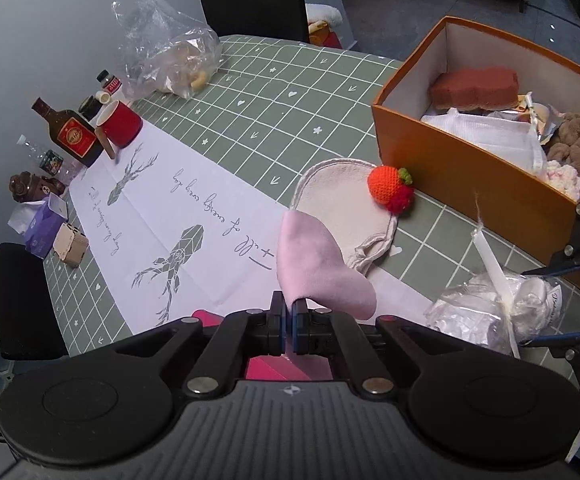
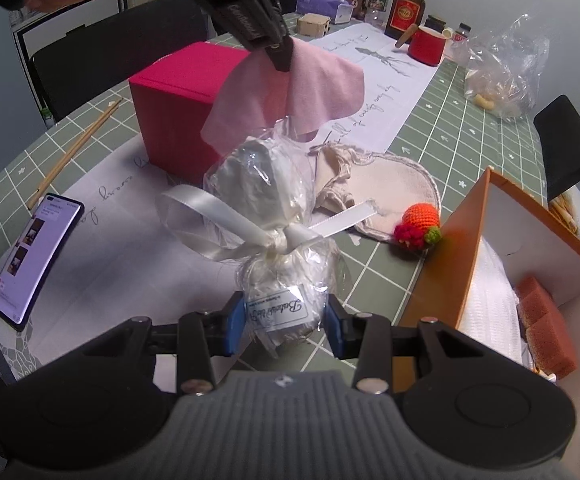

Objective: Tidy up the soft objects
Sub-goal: 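Carry the gift bag with the right gripper while the left gripper carries the pink cloth to the box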

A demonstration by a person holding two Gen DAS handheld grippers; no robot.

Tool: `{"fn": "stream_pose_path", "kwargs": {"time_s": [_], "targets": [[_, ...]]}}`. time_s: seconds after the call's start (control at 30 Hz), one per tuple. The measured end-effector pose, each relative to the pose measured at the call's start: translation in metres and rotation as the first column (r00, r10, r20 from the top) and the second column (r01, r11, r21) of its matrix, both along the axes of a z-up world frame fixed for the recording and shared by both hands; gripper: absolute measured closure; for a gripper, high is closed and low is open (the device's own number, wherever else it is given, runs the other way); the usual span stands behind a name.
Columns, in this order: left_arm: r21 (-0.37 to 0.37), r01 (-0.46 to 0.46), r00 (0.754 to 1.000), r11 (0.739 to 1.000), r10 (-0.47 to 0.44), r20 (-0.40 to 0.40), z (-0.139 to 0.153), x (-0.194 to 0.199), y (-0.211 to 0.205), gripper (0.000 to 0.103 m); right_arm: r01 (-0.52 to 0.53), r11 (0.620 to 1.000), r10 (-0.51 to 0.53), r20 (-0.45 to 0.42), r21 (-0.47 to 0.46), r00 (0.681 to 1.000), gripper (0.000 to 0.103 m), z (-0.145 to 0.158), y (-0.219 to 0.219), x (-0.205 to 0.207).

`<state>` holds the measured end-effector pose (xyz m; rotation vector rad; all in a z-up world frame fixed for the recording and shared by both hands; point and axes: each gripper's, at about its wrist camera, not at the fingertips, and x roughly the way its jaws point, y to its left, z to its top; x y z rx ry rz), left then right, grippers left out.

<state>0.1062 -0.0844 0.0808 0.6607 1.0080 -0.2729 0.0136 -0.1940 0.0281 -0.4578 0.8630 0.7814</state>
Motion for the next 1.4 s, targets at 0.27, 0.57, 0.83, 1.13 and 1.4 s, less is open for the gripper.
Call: {"fn": "stream_pose_path", "kwargs": {"time_s": [0.27, 0.57, 0.83, 1.13, 1.4], "targets": [[-0.004, 0.037, 0.997, 0.999, -0.036, 0.064, 0.033, -0.026, -0.010, 0.100, 0.025, 0.999, -0.029, 0.072, 0.048, 0.997, 0.063, 0.025, -0.010, -0.011], [-0.030, 0.080, 0.989, 0.996, -0.076, 0.128, 0.066, -0.040, -0.034, 0.100, 0.080, 0.988, -0.097, 0.135, 0.129, 0.986, 0.063, 0.055, -0.037, -0.014], [-0.084, 0.132, 0.976, 0.988, -0.115, 0.184, 0.092, -0.046, -0.071, 0.100, 0.145, 0.972, -0.175, 0.161, 0.184, 0.971, 0.063, 0.070, -0.074, -0.012], [-0.118, 0.193, 0.965, 0.974, -0.166, 0.204, 0.090, -0.041, -0.115, 0.100, 0.259, 0.938, -0.299, 0.161, 0.230, 0.941, 0.063, 0.078, -0.129, -0.001], [-0.193, 0.234, 0.961, 0.953, -0.196, 0.196, 0.074, -0.035, -0.144, 0.100, 0.344, 0.915, -0.380, 0.166, 0.210, 0.910, 0.063, 0.071, -0.160, 0.007]]}}
